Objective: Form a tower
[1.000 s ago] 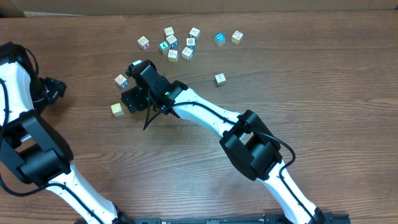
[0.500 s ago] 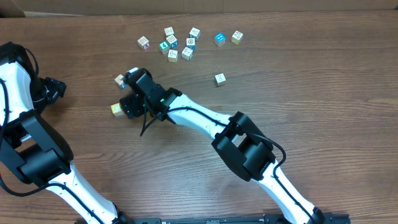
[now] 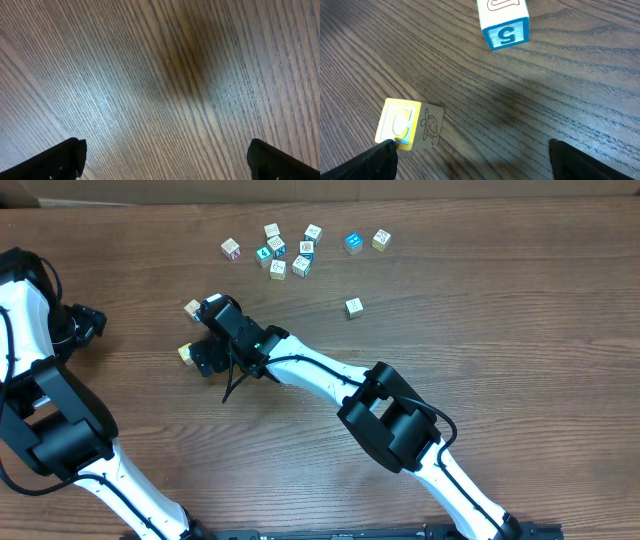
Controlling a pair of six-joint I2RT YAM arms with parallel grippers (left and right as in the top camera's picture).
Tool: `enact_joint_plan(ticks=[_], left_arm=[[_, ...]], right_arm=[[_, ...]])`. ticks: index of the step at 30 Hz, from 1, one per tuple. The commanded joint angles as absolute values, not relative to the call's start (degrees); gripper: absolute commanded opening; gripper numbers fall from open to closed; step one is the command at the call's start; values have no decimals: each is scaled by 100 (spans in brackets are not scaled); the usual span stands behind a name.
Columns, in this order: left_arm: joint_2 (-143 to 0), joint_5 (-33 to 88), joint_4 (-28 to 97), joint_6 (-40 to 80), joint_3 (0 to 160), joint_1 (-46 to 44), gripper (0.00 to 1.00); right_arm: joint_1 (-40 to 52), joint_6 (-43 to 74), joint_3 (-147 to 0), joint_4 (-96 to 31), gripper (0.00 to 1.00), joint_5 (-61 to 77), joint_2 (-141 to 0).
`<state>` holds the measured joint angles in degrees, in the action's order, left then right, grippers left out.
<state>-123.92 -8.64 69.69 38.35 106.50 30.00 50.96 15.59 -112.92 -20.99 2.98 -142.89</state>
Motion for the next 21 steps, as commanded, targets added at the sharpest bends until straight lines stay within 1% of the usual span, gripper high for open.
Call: enact_joint_plan(ticks=[1, 21], left_arm=[[-12431, -917, 6978, 3726, 10735, 2956, 100], [-12429, -917, 6980, 3726, 10735, 2956, 99]], right_arm=[[5061, 1625, -11413, -2097, 96, 353, -13939], [5083, 1625, -11406, -2185, 98, 353, -13878]])
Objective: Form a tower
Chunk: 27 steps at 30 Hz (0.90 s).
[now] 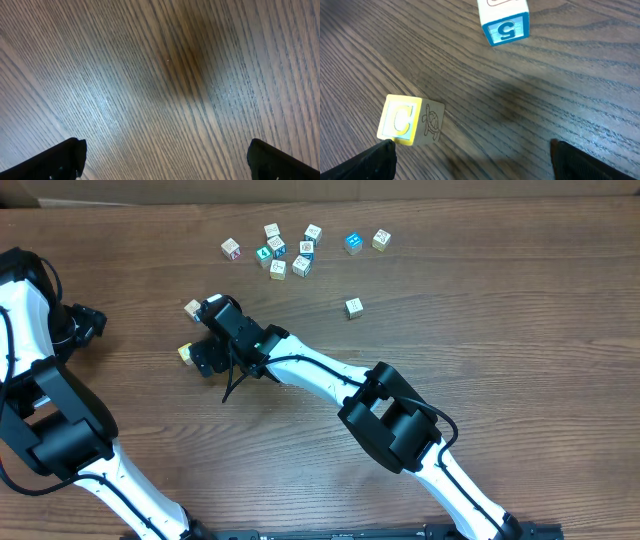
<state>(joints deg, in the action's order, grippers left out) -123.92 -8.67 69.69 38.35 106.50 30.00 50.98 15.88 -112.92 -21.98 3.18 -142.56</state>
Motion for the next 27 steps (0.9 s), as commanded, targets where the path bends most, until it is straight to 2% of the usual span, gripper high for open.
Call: enact_joint_plan(ticks=[1, 11, 27], left_arm=[[-12429, -917, 6980, 3726, 10735, 2956, 100], [-12429, -917, 6978, 3726, 10735, 2956, 100], [-12429, -917, 6980, 3726, 10737, 2956, 99]], right_arm=[[5085, 1625, -11406, -2178, 98, 353, -13882], [5214, 1623, -11406, -1973, 96, 349, -13983], [5245, 1472, -11402, -963, 96, 261, -14088]])
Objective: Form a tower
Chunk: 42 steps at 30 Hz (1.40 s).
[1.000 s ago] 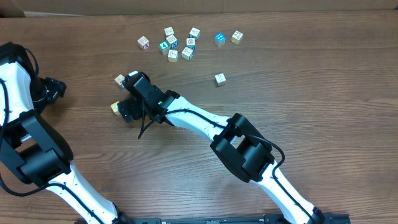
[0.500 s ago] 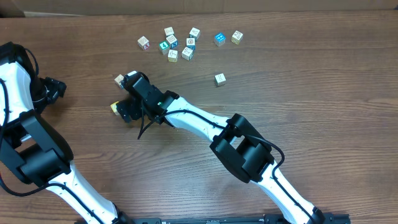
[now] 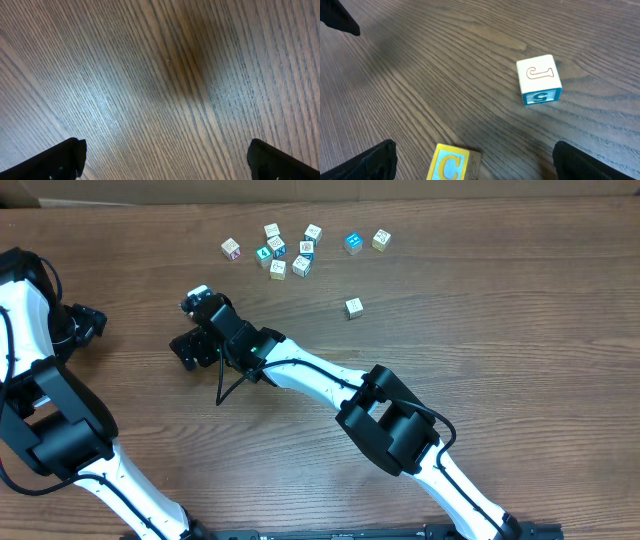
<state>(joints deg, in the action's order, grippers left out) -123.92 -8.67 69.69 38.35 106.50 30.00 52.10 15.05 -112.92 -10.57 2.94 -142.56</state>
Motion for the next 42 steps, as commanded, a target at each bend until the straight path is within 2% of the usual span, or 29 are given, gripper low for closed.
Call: enact_joint_plan(ticks=[1, 23, 28, 42], left_arm=[[-12431, -917, 6978, 3726, 10735, 2956, 100], [-12431, -917, 6978, 3726, 10735, 2956, 100], [-12431, -917, 6980, 3726, 10735, 2956, 100], [-12429, -917, 6980, 3728, 10735, 2956, 99]], right_arm=[[5247, 1472, -11402, -923, 96, 261, -14101], [5245, 1470, -11395, -762, 96, 263, -14510], [5245, 1472, -11391, -801, 89, 263, -14512], [5247, 1474, -11384, -827, 84, 266, -14510]])
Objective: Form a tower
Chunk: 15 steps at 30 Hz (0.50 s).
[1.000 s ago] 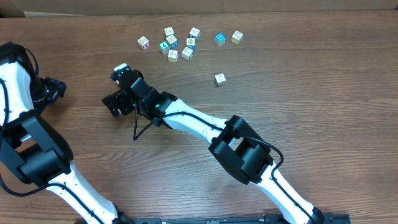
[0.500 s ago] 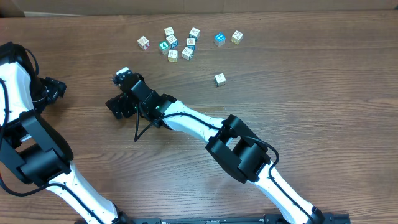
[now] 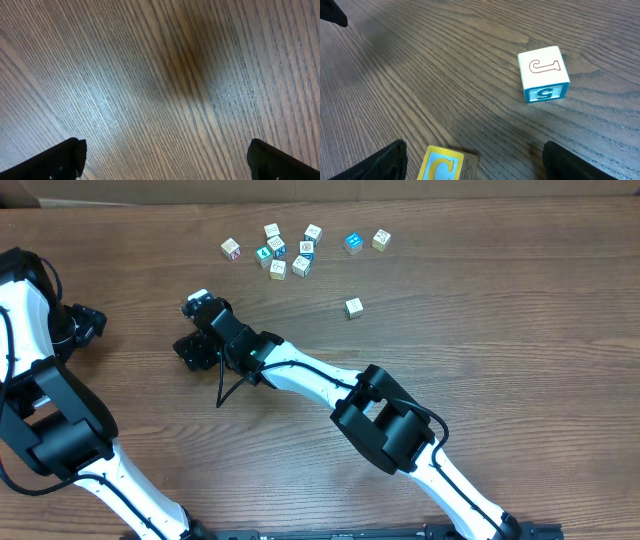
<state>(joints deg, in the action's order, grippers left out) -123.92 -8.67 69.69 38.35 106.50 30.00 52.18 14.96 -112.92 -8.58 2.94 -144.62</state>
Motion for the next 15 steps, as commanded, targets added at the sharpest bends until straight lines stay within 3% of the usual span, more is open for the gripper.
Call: enact_joint_plan(ticks=[1, 15], left_arm=[[-12429, -917, 6980, 3726, 10735, 2956, 100], [-12431, -917, 6978, 3726, 10735, 2956, 100]], right_arm=[[5247, 1476, -11384, -832, 84, 266, -14510], [5247, 1474, -11369, -954, 84, 268, -14512]])
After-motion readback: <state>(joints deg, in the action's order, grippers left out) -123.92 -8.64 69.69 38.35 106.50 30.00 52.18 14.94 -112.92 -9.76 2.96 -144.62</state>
